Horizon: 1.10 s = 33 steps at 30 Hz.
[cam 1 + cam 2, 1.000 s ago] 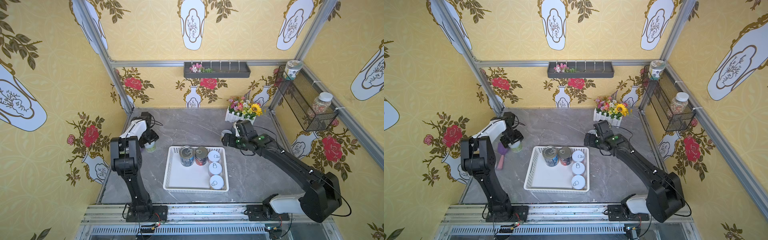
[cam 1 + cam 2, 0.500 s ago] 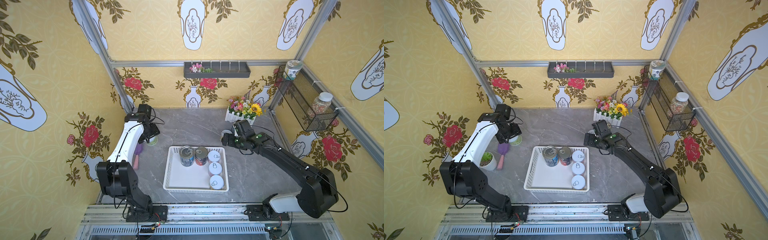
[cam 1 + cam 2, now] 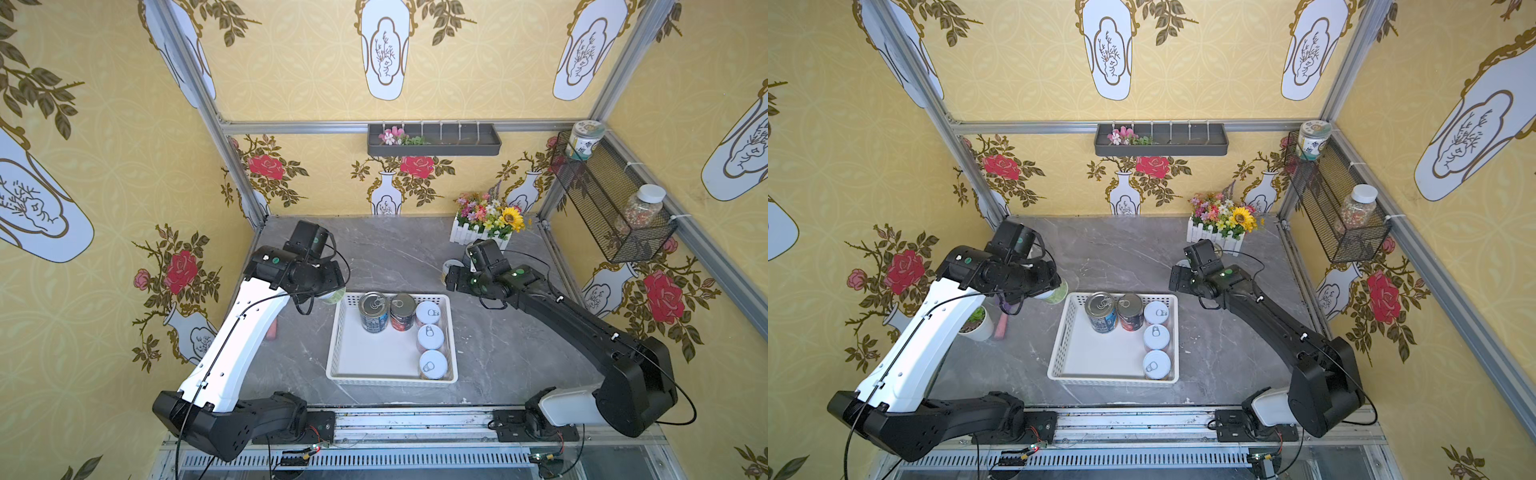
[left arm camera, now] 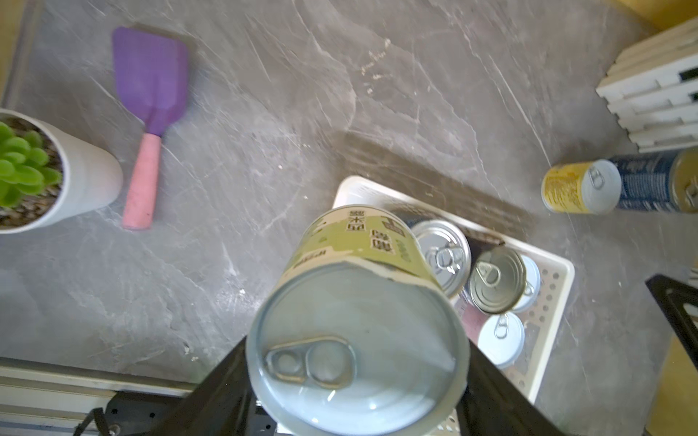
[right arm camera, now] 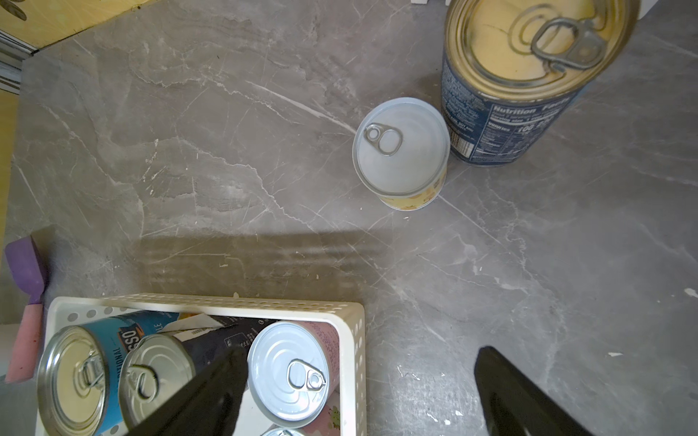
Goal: Put the canned food in the basket
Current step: Place the canned food in the basket.
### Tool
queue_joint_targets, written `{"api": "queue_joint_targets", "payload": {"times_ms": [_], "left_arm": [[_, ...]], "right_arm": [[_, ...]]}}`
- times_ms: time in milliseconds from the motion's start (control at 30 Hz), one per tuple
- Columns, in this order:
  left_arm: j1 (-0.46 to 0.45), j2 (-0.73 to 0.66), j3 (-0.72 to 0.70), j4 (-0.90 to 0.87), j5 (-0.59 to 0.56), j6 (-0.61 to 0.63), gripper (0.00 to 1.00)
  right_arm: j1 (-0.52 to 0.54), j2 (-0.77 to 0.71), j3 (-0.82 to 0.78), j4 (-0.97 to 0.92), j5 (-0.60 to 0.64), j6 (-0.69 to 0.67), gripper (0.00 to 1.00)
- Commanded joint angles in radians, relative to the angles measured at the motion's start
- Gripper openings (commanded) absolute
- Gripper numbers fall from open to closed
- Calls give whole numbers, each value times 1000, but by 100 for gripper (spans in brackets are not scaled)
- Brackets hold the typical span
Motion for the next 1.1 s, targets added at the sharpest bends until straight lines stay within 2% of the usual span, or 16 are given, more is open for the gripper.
{"api": "queue_joint_targets", "payload": {"times_ms": [0, 233, 433, 667, 1067], "left_arm": [[-128, -23, -27, 18, 17, -105, 68], [-413, -23, -68, 47, -40, -264, 69], [-551, 23, -132, 155, -45, -327, 69], [-567, 81, -263, 302, 5, -313, 69], [-566, 182, -329, 423, 8, -294, 70]], "right_arm": [[0, 3, 4, -3, 17, -11, 97], [0, 6, 4, -4, 18, -10, 97], [0, 6, 2, -5, 20, -12, 97], [0, 6, -2, -3, 21, -11, 97], [0, 11, 1, -8, 22, -13, 97]]}}
